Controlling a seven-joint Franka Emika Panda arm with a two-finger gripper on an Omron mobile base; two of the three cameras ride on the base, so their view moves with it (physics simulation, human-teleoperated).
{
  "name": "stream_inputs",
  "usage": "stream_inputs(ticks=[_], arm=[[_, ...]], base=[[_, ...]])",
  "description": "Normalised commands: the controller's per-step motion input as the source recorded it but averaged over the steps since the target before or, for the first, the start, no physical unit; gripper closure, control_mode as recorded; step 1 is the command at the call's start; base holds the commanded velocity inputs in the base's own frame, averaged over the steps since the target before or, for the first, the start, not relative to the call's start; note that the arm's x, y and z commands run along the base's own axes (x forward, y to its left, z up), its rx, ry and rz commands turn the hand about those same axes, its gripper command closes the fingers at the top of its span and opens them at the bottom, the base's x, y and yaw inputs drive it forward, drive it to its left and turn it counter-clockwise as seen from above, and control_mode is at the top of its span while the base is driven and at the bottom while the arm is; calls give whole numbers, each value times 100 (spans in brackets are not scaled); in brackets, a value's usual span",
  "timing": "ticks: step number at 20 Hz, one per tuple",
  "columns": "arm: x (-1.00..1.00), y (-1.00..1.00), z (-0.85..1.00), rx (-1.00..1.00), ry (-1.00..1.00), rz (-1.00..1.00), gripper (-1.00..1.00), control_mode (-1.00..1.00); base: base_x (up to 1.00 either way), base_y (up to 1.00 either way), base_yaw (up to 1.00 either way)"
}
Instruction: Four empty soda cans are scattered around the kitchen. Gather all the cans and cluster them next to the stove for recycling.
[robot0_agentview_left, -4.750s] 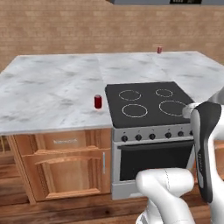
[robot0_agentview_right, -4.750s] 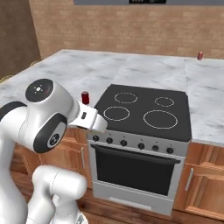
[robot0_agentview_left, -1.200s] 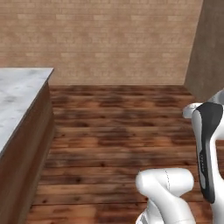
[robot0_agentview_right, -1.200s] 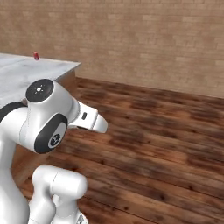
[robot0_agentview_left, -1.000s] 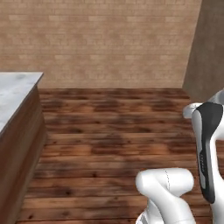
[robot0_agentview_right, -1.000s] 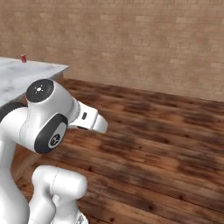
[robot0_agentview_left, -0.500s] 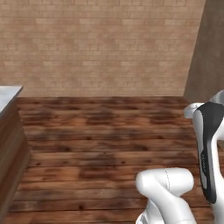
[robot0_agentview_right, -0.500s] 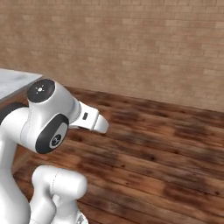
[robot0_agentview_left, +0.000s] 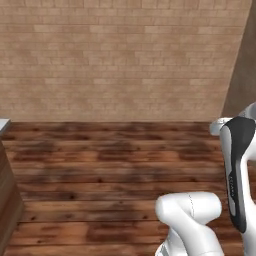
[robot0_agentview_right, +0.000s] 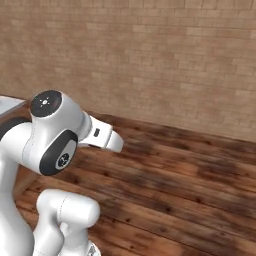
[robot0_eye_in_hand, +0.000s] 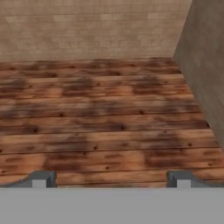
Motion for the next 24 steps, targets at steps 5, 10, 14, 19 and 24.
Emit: stream_inputs(ticks=[5,10,14,19,24], arm=[[0,0,0,0,0,0,-100,100],[0,0,0,0,0,0,-100,100],[0,0,0,0,0,0,-100,100],[0,0,0,0,0,0,-100,100],[0,0,0,0,0,0,-100,100]], base=[[100,-20,7],[100,-2,13],[92,0,24],[75,0,33],[50,1,41]])
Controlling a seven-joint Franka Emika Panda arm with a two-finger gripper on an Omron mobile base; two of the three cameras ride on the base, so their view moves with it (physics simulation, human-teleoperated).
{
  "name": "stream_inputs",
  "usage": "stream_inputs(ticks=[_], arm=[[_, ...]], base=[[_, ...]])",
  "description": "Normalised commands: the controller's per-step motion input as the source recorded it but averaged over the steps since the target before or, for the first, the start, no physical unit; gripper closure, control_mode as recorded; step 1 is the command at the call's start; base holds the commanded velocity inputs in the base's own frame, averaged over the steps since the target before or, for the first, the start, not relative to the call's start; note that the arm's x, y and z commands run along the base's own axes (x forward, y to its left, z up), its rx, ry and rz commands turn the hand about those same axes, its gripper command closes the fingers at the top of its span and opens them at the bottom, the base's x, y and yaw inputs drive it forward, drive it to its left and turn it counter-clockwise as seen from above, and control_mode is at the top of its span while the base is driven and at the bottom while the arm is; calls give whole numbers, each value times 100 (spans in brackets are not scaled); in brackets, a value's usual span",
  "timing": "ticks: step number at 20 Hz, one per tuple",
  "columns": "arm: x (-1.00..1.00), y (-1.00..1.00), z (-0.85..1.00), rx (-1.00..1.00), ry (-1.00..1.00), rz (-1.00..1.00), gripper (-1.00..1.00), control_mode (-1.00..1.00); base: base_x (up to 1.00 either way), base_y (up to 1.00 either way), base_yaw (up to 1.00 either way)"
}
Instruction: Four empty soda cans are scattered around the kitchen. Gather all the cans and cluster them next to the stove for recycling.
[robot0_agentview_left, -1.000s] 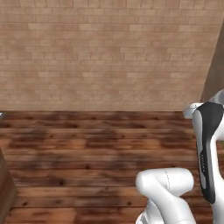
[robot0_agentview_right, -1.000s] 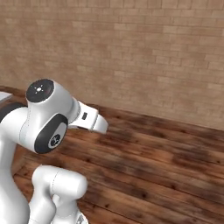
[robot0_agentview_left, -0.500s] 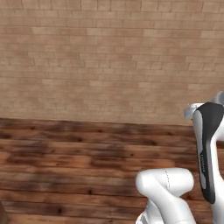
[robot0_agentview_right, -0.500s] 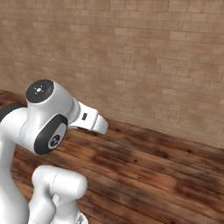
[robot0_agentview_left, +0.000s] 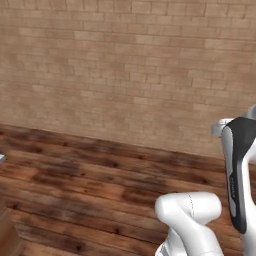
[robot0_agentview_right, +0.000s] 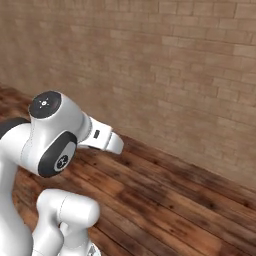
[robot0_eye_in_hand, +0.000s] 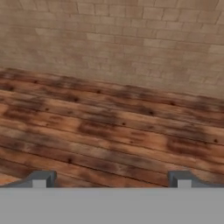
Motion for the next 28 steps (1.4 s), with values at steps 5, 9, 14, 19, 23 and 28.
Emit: stream_inputs(ticks=[5,9,14,19,23,28], arm=[[0,0,0,0,0,0,-100,100],[0,0,0,0,0,0,-100,100],[0,0,0,0,0,0,-100,100],[0,0,0,0,0,0,-100,100],[0,0,0,0,0,0,-100,100],[0,0,0,0,0,0,-100,100]], base=[[41,6,39],[44,0,40],[62,-10,42],[69,-30,45],[75,-40,45],[75,-61,46]])
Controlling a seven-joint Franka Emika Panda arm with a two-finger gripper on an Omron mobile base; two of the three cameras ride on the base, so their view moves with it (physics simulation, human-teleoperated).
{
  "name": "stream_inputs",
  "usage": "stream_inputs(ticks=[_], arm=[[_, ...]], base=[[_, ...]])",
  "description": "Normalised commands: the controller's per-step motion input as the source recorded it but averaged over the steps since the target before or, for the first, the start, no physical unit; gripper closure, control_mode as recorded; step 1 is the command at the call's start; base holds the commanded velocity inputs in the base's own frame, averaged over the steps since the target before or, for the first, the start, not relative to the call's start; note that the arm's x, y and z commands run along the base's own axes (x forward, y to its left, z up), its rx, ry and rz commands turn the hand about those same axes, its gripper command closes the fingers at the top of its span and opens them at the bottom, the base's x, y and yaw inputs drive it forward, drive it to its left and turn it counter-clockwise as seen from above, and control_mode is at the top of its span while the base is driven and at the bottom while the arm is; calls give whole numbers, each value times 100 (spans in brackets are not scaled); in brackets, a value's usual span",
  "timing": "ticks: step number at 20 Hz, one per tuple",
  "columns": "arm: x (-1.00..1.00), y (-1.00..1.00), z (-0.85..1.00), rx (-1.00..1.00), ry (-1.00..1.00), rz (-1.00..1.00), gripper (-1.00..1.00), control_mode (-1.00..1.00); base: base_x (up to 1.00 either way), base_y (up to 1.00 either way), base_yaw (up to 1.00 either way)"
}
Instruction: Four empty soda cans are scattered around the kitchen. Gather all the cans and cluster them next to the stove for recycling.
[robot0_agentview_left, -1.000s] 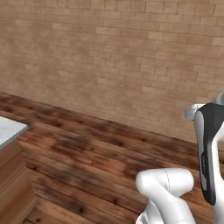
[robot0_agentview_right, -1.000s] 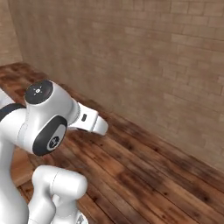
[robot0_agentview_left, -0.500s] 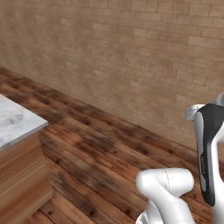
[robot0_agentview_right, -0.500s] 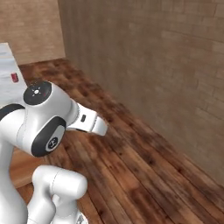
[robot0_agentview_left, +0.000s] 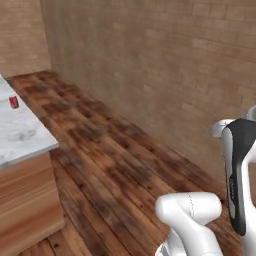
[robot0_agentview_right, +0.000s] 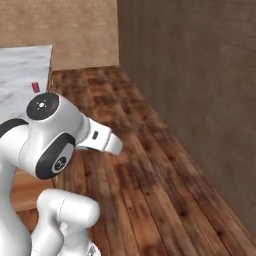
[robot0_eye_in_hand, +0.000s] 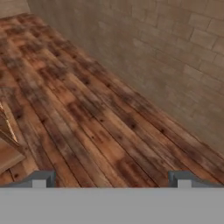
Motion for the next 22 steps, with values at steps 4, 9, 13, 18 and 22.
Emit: stream_inputs(ticks=[4,9,13,18,22], arm=[[0,0,0,0,0,0,-100,100],[0,0,0,0,0,0,-100,100],[0,0,0,0,0,0,-100,100],[0,0,0,0,0,0,-100,100],[0,0,0,0,0,0,-100,100]], base=[[83,-50,44],[86,-48,44],[84,-46,41],[83,-40,41],[72,-41,41]])
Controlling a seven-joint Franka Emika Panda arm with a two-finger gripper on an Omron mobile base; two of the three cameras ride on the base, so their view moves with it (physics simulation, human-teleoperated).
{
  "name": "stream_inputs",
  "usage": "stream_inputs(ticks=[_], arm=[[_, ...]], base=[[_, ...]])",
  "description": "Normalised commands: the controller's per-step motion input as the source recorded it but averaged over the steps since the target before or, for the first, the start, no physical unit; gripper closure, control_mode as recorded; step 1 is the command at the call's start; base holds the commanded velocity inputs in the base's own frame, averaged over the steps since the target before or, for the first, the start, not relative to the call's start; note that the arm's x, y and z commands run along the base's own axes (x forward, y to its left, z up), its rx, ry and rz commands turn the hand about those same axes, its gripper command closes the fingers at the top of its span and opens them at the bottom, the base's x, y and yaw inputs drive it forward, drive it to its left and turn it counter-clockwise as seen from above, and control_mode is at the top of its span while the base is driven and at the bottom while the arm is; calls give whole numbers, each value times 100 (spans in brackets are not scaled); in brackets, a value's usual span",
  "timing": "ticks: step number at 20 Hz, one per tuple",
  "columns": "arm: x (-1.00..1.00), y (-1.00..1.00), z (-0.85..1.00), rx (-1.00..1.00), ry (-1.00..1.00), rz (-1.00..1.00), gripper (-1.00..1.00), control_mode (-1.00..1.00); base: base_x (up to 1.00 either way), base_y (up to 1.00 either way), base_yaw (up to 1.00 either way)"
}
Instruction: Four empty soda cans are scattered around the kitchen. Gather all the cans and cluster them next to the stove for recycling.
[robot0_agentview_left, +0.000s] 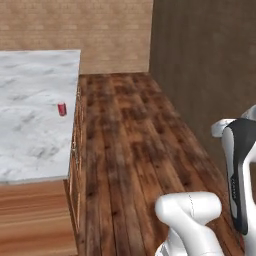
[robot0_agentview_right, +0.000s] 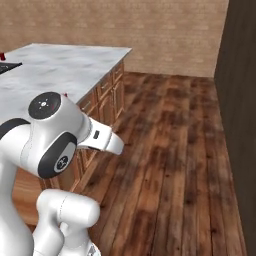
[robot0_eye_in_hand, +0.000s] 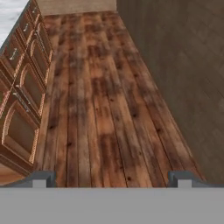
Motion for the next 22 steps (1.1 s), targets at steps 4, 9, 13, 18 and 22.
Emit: stream_inputs(ticks=[4,9,13,18,22], arm=[[0,0,0,0,0,0,-100,100],[0,0,0,0,0,0,-100,100],[0,0,0,0,0,0,-100,100],[0,0,0,0,0,0,-100,100],[0,0,0,0,0,0,-100,100]], base=[[50,-39,40],[51,-13,37],[50,-12,35],[47,-30,37],[52,-54,38]])
